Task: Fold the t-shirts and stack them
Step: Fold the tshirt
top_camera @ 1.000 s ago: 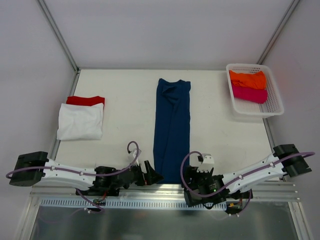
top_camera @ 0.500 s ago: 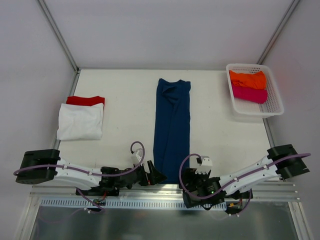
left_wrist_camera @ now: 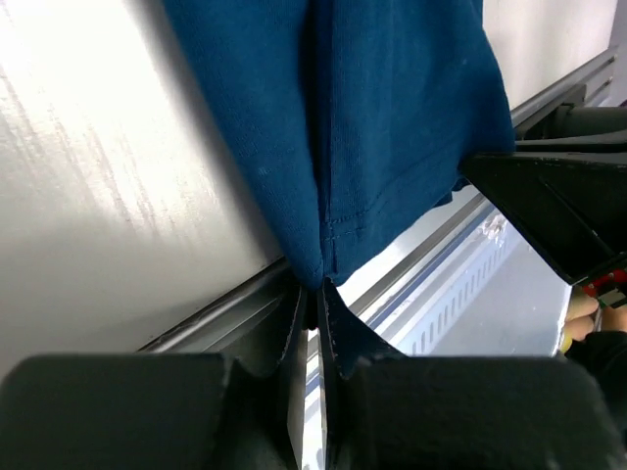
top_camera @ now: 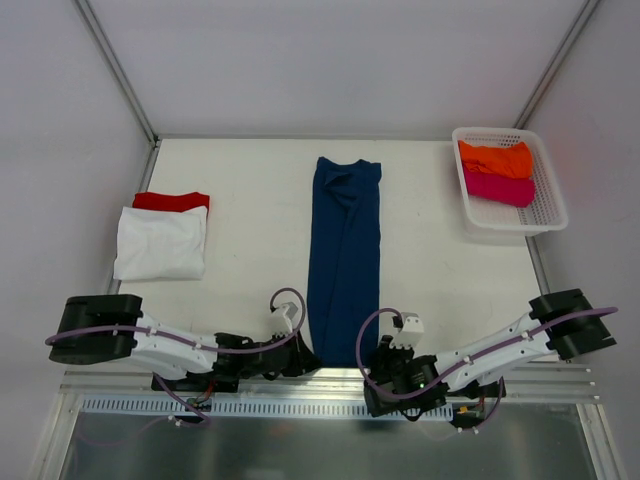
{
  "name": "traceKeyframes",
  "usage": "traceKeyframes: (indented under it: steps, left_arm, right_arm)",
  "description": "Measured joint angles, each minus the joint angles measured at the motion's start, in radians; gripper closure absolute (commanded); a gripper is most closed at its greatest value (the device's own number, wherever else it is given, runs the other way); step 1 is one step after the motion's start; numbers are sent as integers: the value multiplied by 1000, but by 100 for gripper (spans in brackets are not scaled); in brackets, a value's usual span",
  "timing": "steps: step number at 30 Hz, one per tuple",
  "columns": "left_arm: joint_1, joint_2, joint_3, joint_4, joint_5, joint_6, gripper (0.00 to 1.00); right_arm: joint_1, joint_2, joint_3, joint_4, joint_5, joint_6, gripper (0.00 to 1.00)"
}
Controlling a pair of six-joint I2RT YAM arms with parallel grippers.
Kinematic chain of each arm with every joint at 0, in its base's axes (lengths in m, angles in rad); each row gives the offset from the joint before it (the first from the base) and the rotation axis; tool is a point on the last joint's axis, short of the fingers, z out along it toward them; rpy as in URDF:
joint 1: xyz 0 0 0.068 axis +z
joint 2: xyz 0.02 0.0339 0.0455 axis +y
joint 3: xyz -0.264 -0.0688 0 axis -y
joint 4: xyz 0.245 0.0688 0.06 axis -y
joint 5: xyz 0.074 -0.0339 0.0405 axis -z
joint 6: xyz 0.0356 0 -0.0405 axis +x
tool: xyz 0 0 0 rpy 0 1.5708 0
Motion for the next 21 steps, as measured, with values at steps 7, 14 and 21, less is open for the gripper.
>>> traceKeyframes:
  steps: [7,14,21]
  left_arm:
    - [-3,66,66,-37,17,-2,100]
    - [4,51,202,-286,-9,51,100]
    - [192,-156,293,-509,-31,186,100]
  right_arm:
    - [0,42,15,-31,0,19,100]
    - [0,32,117,-195,37,33,100]
    - [-102,-219,149,-340,137,-31,100]
